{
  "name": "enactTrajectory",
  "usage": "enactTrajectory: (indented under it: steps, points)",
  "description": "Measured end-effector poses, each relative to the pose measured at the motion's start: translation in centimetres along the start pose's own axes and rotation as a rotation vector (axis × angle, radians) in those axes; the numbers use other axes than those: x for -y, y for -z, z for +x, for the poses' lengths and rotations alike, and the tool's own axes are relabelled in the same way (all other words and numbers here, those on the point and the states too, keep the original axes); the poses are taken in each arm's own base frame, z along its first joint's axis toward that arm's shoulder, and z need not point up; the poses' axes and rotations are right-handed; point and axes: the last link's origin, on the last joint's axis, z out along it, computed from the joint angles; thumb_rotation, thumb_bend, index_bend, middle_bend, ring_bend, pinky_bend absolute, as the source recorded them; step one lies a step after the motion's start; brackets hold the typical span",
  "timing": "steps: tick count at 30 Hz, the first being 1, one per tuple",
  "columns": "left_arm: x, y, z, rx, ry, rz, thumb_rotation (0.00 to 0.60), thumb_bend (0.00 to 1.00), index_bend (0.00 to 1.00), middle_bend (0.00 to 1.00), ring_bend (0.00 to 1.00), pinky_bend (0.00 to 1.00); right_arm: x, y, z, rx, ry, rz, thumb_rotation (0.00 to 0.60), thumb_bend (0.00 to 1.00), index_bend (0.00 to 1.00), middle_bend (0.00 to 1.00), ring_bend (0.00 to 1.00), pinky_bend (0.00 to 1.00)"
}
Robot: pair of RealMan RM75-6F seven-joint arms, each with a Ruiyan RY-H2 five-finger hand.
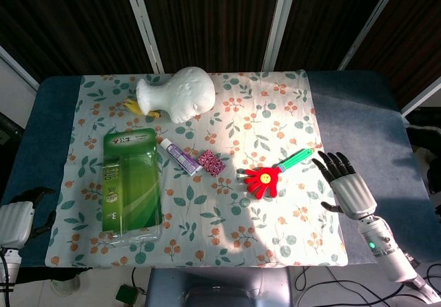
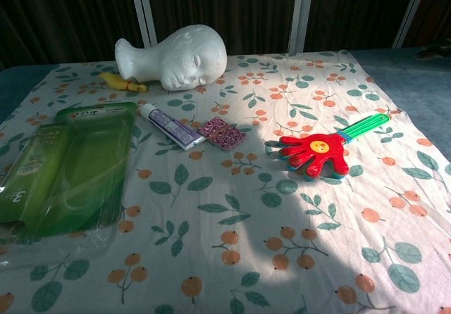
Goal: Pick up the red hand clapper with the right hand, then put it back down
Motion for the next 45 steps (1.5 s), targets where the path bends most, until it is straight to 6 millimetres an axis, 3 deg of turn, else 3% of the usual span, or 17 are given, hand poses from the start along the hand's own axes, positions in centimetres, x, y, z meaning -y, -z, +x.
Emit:
enactTrajectory:
  steps: [4, 11, 18, 20, 31, 37, 45]
  points:
    - [-0.2, -0.1, -0.2, 0.010, 0.003, -0.009, 0.600, 0.41, 0.32, 0.28, 0.27, 0.35, 0.2, 0.0, -0.2, 0.017, 0.002, -0.002, 0.600, 0.00, 0.00, 0.00, 0.00, 0.00]
    - [-0.2, 0.0, -0.2, 0.024, 0.010, -0.018, 0.600, 0.41, 0.32, 0.28, 0.27, 0.35, 0.4, -1.2, -0.4, 0.025, -0.001, 0.023, 0.600, 0.00, 0.10, 0.05, 0.00, 0.00]
    - [0.2, 0.2, 0.1, 0.022, 0.019, 0.004, 0.600, 0.41, 0.33, 0.28, 0.27, 0.35, 0.5, -3.8, -0.8, 0.088, -0.029, 0.046, 0.600, 0.02, 0.36, 0.08, 0.00, 0.00]
    - [0.3, 0.3, 0.1, 0.023, 0.016, 0.009, 0.600, 0.41, 0.33, 0.28, 0.27, 0.35, 0.4, -4.9, -1.1, 0.116, -0.032, 0.050, 0.600, 0.04, 0.38, 0.09, 0.00, 0.00]
    - [0.5, 0.5, 0.3, 0.026, 0.012, 0.028, 0.600, 0.41, 0.33, 0.28, 0.27, 0.35, 0.6, -10.0, -3.3, 0.207, -0.002, 0.069, 0.600, 0.17, 0.44, 0.11, 0.00, 0.00]
    - [0.5, 0.5, 0.3, 0.030, 0.013, 0.027, 0.600, 0.41, 0.33, 0.28, 0.27, 0.35, 1.6, -11.4, -4.0, 0.182, 0.005, 0.107, 0.600, 0.31, 0.48, 0.12, 0.00, 0.00]
    - [0.5, 0.5, 0.2, 0.036, 0.014, 0.023, 0.600, 0.41, 0.33, 0.28, 0.27, 0.35, 2.2, -13.2, -5.1, 0.173, 0.035, 0.111, 0.600, 0.34, 0.49, 0.12, 0.00, 0.00]
